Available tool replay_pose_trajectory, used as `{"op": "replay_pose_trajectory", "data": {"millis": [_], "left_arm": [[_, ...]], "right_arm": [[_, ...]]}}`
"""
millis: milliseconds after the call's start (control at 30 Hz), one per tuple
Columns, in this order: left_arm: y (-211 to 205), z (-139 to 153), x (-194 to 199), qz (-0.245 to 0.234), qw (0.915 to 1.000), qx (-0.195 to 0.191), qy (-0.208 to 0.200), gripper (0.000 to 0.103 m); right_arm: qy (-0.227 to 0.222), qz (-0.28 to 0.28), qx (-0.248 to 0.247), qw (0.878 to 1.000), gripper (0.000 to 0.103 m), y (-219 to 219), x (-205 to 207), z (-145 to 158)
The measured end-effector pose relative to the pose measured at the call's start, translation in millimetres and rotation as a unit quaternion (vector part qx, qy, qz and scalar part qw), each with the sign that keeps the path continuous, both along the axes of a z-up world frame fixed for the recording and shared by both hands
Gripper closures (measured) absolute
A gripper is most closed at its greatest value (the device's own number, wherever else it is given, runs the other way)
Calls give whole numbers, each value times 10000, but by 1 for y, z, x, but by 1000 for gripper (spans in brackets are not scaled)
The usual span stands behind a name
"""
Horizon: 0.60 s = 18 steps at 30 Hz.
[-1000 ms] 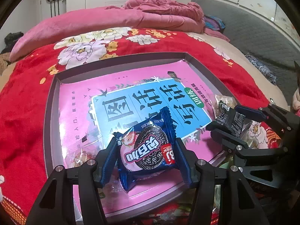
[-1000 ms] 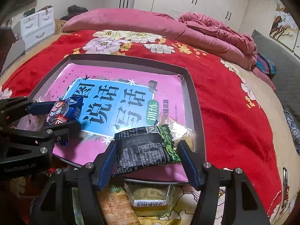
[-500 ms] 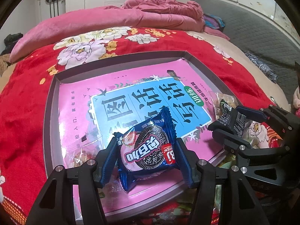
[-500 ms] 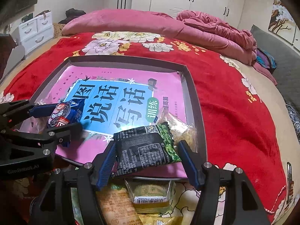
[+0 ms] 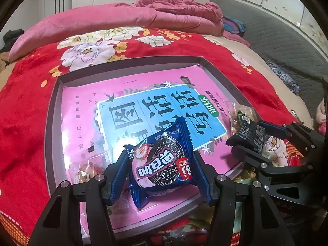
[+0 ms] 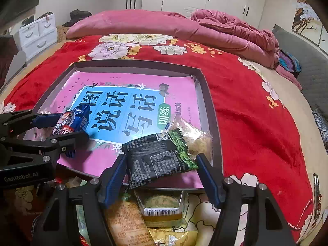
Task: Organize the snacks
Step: 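Lower the blue Oreo packet with left tool while right tool lowers the black-green packet into the tray, then open left gripper releasing the Oreo packet while right gripper releases the black-green packet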
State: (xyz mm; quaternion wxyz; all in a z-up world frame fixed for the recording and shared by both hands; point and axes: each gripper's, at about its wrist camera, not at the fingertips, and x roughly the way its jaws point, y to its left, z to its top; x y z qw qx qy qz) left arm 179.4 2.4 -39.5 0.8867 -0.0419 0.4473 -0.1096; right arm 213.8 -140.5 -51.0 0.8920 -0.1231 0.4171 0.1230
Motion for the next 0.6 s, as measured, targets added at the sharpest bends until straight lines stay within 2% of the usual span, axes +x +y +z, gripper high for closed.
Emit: {"op": "replay_pose_trajectory", "data": {"millis": [600], "left_arm": [[-2,0,0,-107,9999,-82,94,39]], "right_arm": [[56,-89,261,9996,28,-2,-1,5]]}}
